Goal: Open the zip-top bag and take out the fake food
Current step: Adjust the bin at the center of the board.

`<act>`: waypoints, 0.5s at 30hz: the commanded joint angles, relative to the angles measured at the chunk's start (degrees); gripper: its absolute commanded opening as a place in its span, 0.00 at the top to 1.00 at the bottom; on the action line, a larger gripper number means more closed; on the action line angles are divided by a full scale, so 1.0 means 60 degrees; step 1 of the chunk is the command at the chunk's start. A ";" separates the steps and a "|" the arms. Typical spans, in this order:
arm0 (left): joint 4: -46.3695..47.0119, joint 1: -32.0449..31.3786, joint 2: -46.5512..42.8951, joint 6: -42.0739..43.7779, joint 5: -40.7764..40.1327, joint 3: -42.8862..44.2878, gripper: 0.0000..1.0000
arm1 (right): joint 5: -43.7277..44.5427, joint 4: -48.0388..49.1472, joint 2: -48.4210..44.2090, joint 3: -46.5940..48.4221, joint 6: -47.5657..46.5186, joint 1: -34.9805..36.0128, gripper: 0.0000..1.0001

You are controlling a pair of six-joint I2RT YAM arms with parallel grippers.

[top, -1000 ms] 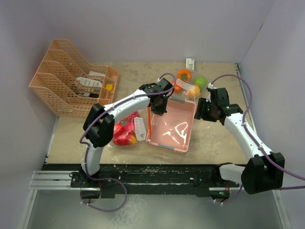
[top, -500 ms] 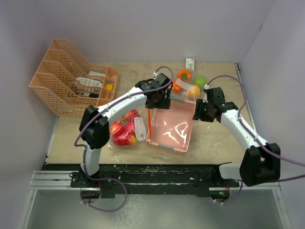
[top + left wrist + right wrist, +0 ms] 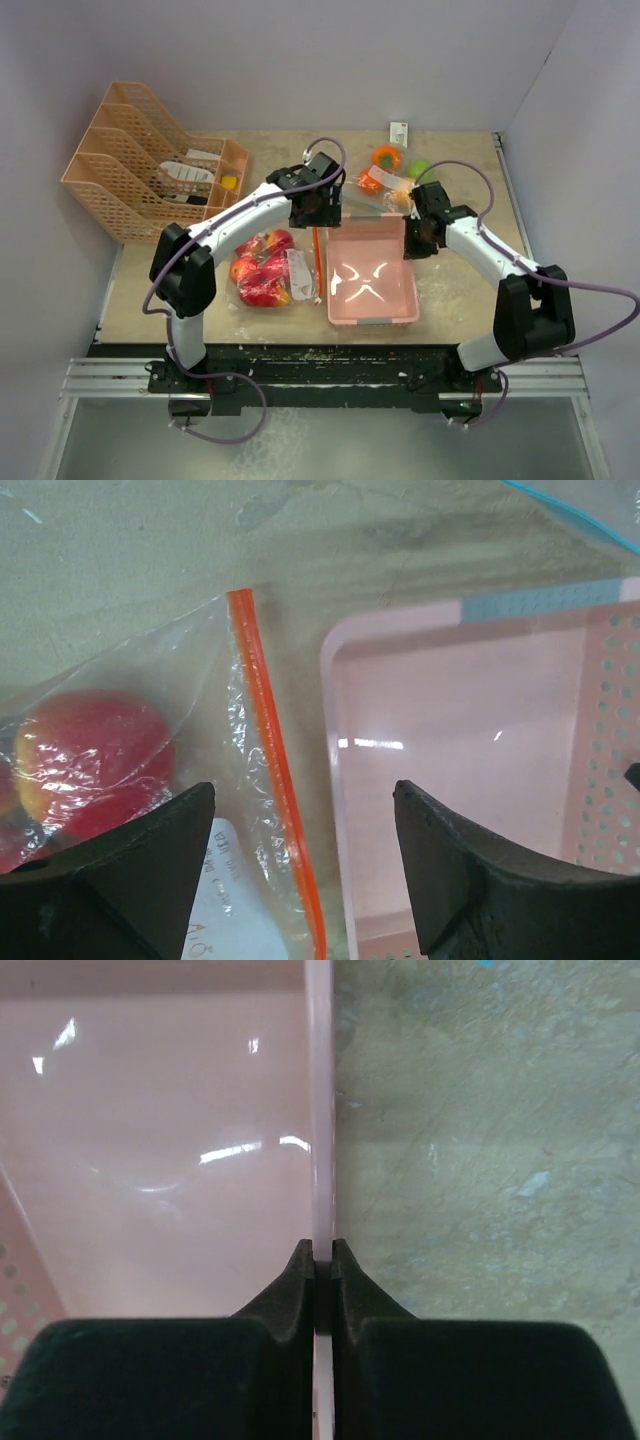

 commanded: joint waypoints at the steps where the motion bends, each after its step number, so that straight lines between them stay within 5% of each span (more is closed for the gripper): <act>1: 0.0148 0.0036 -0.0616 -0.0063 -0.0100 -0.0198 0.24 | 0.1320 -0.0589 -0.0017 0.0910 -0.0025 -0.0103 1.00; 7: 0.0226 0.0068 -0.0660 -0.0029 -0.0006 -0.0383 0.25 | 0.2323 -0.1249 0.0175 0.1881 0.0117 -0.0307 0.90; 12: 0.0349 0.0350 -0.0820 -0.0185 0.0199 -0.0669 0.26 | 0.3009 -0.1574 -0.0156 0.2731 0.0062 -0.0202 0.36; 15: 0.0740 0.0980 -0.1264 -0.0514 0.0804 -0.1265 0.27 | 0.2869 -0.1569 -0.0310 0.3052 0.0201 0.0063 0.22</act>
